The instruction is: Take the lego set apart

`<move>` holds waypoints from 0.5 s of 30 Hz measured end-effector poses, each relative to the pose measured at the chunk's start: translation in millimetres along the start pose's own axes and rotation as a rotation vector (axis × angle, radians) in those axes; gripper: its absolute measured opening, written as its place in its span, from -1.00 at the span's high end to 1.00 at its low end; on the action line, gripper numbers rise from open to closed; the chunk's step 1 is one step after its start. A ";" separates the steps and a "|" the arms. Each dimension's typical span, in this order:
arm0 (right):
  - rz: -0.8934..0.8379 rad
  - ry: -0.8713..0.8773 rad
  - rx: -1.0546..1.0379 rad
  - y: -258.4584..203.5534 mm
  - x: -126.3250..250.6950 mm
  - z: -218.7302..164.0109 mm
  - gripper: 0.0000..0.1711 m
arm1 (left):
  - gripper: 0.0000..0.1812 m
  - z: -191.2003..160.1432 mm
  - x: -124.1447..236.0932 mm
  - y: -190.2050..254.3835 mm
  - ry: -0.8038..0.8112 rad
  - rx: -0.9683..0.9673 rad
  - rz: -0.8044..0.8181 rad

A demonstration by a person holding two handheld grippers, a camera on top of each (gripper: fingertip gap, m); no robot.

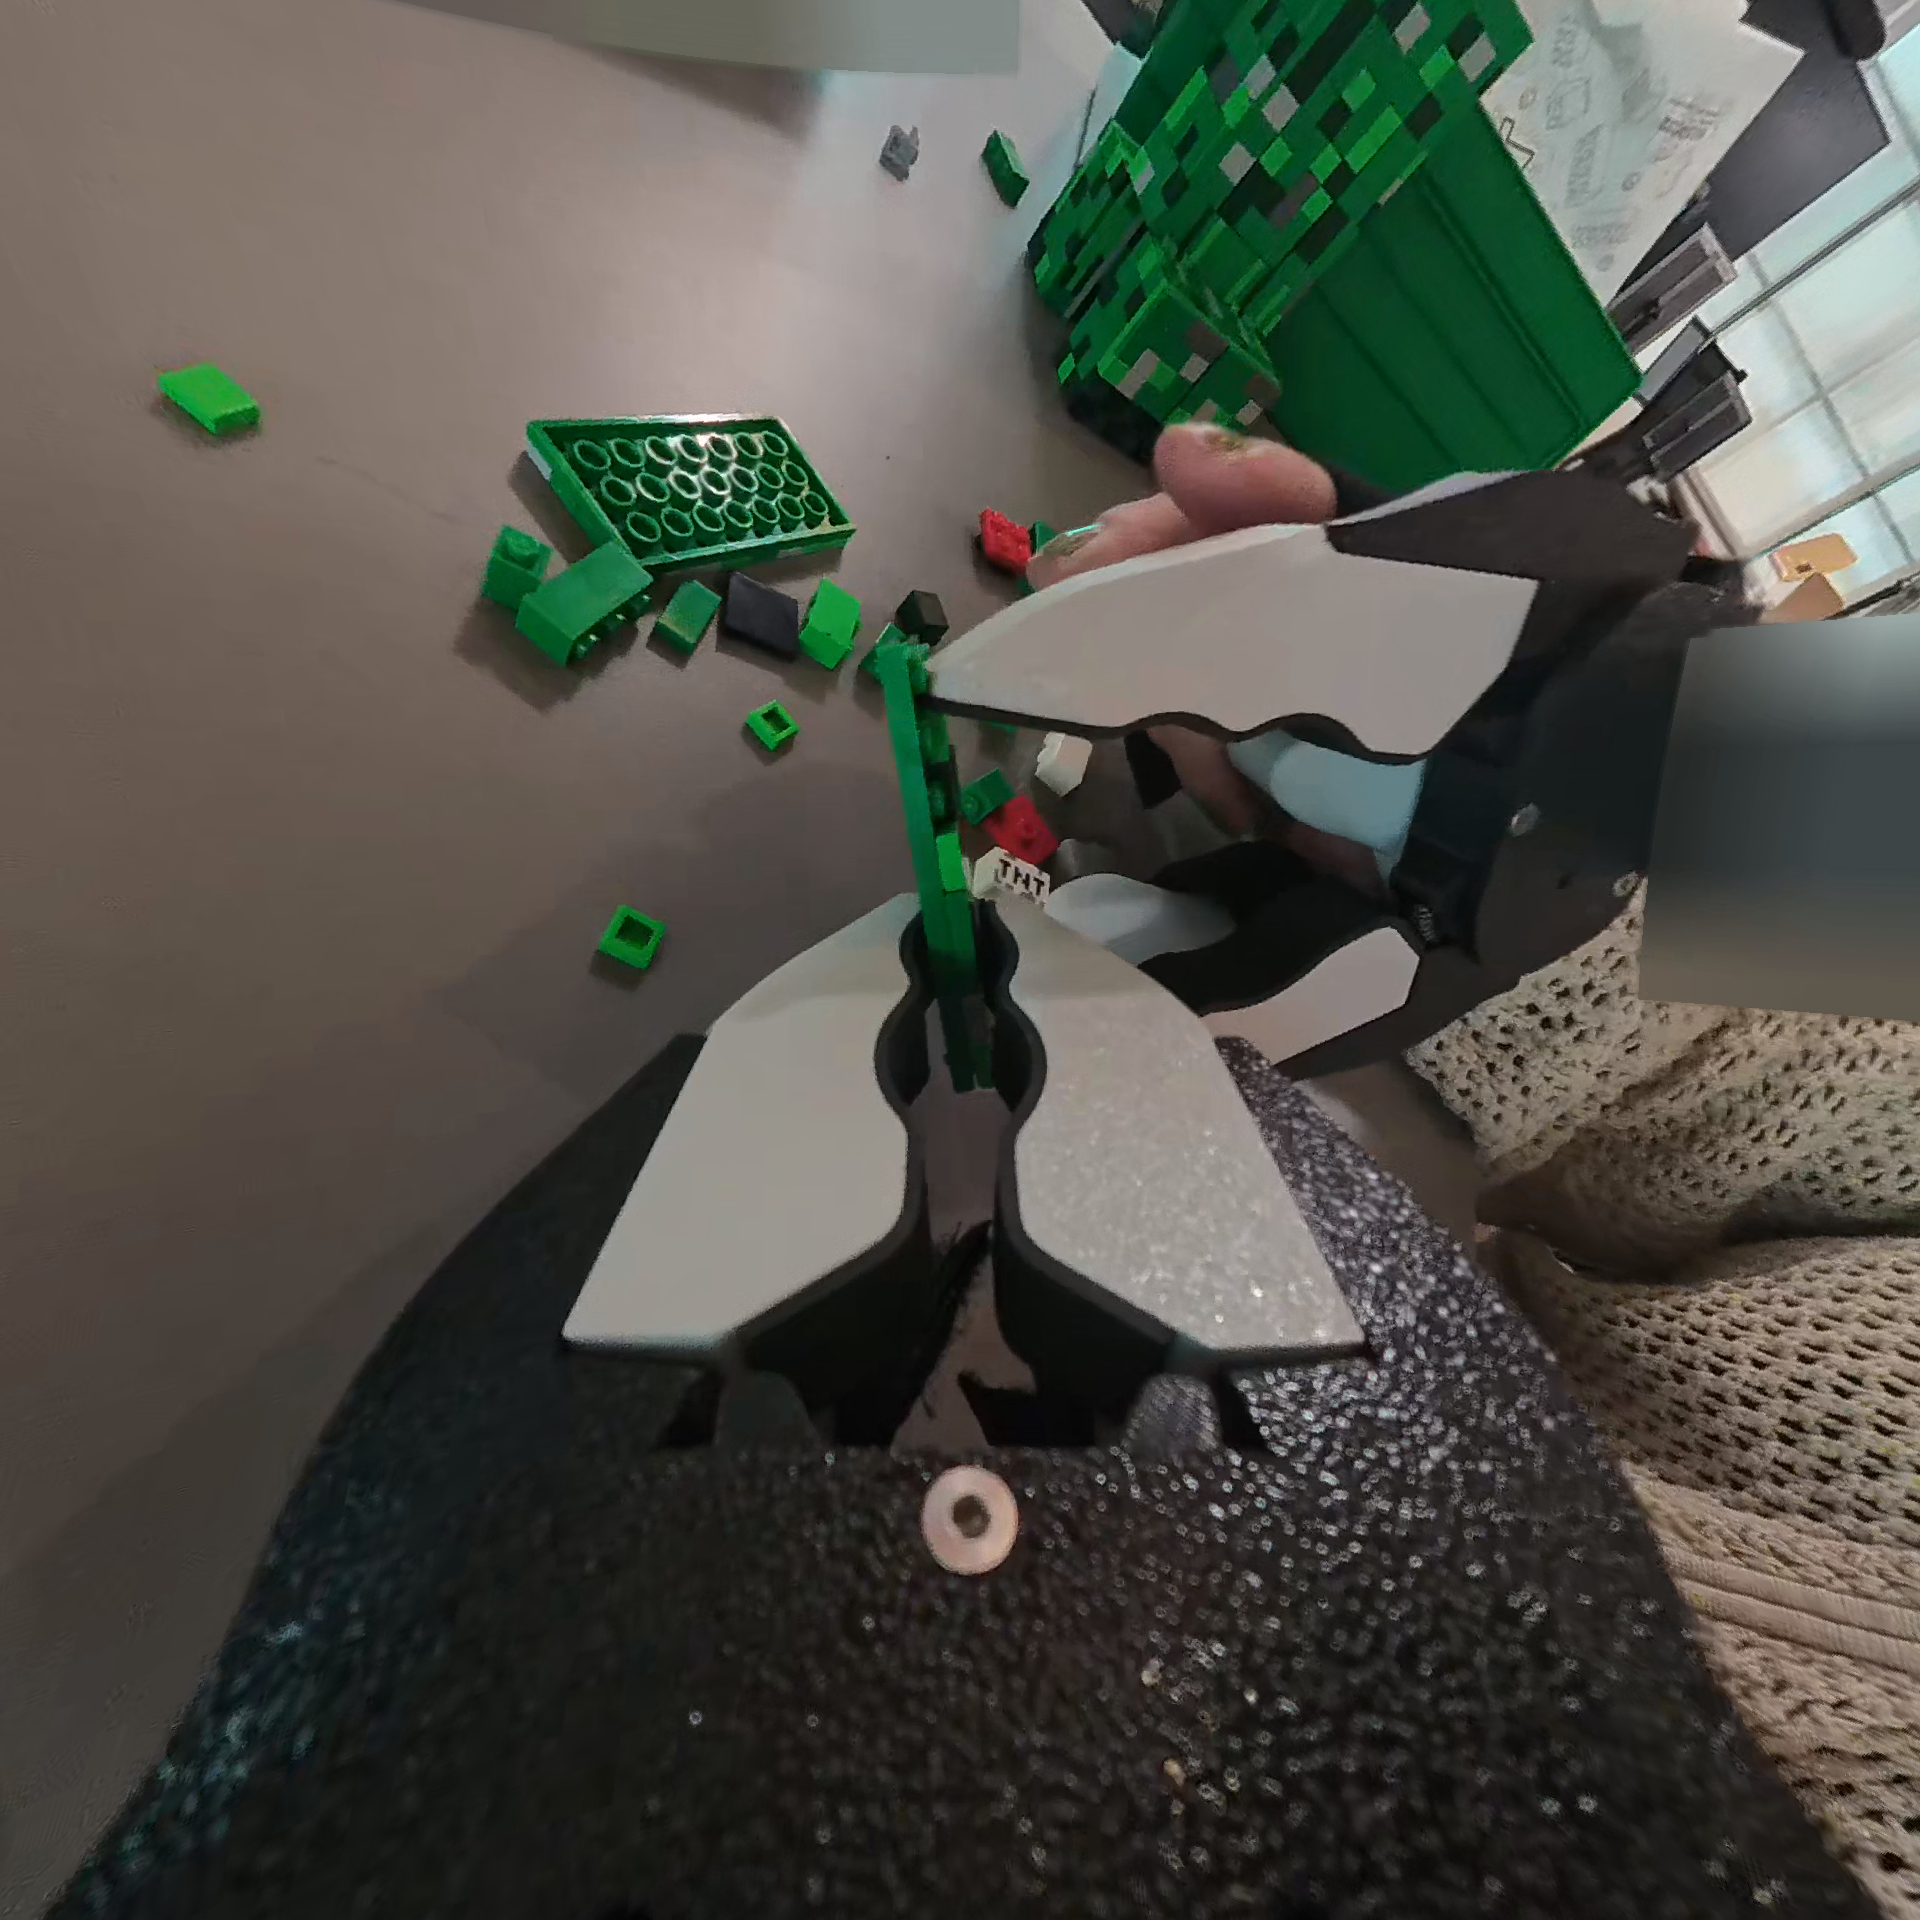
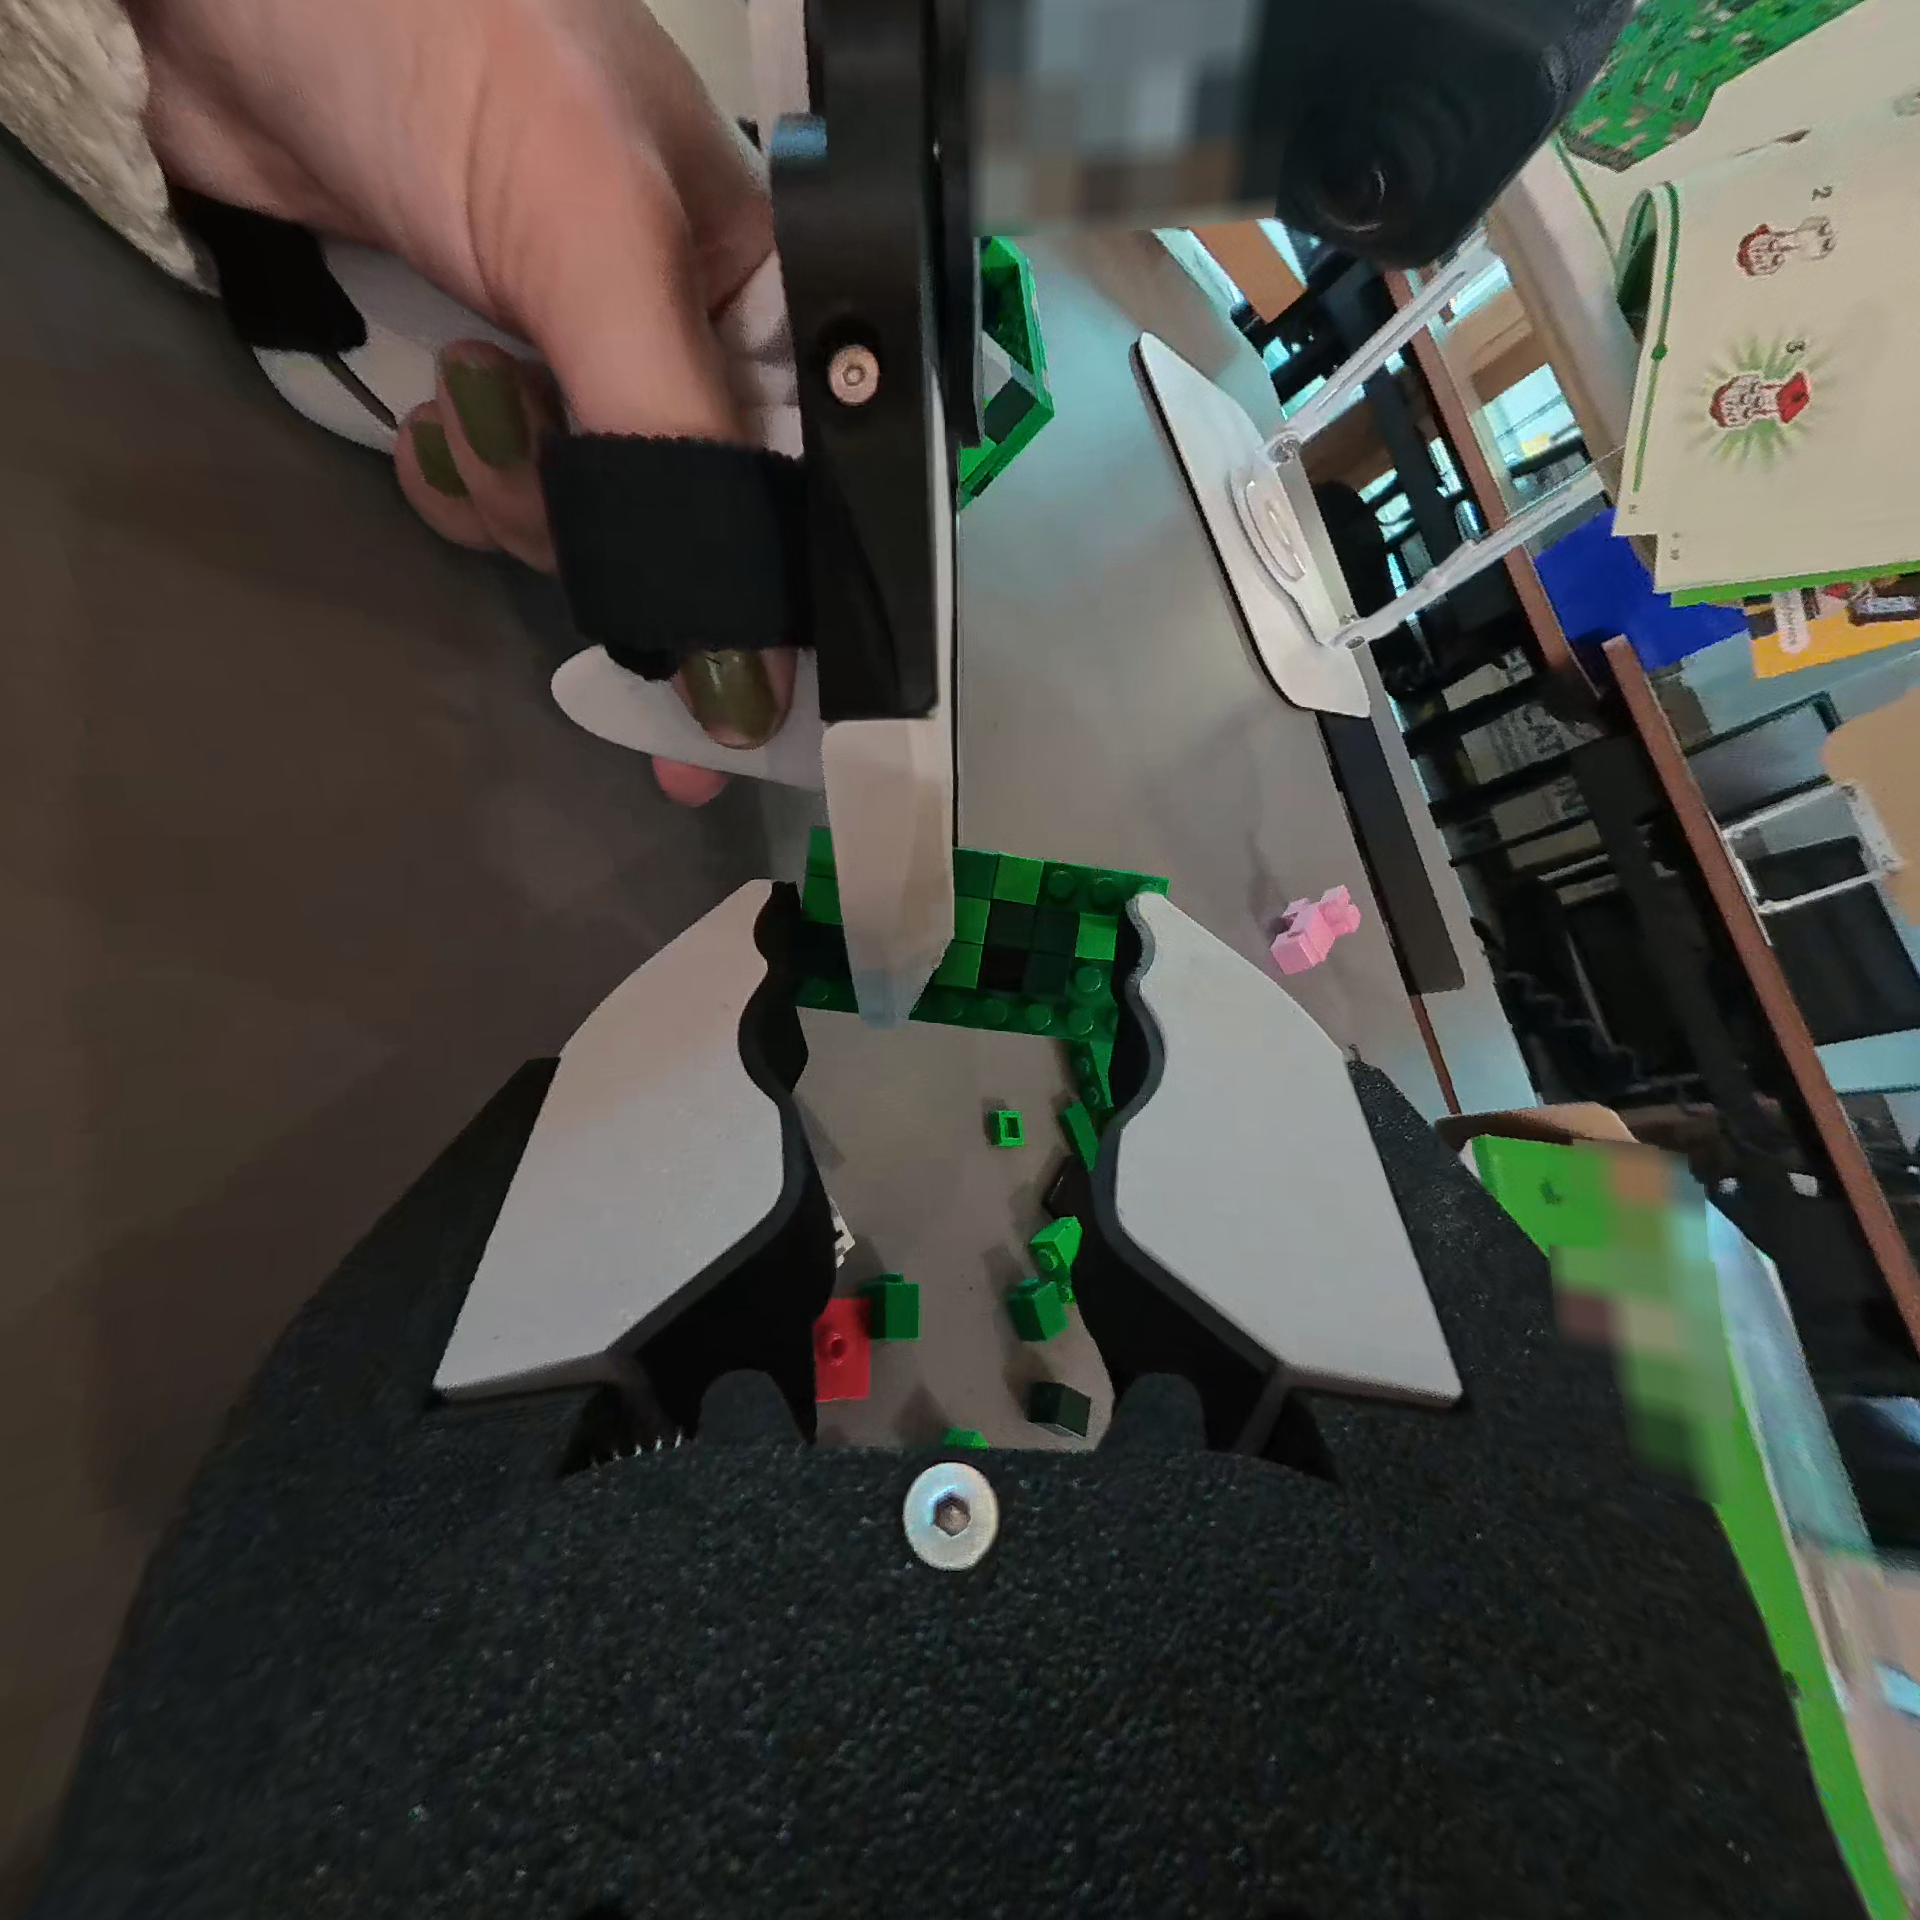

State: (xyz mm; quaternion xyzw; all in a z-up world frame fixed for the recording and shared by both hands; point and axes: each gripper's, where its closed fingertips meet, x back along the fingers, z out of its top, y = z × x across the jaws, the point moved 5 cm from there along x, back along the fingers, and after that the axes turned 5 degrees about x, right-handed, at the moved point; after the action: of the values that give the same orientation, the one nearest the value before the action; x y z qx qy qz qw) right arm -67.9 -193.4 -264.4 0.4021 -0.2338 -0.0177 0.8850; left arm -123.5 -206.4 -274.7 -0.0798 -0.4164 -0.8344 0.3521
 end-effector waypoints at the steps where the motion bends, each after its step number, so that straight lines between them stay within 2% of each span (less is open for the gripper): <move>1: -0.001 -0.008 0.004 0.0 -0.5 0.1 0.34 | 0.93 0.1 0.0 -0.4 0.001 0.009 0.000; 15: -0.204 -0.106 0.264 -3.3 -6.1 8.0 0.34 | 0.93 5.5 5.5 -4.3 0.070 0.080 -0.016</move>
State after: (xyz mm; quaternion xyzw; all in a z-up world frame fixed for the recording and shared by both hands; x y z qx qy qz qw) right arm -76.3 -199.9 -264.7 0.5349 -0.2385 -0.0978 0.8046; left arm -131.3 -203.4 -271.5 -0.0330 -0.4373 -0.8222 0.3630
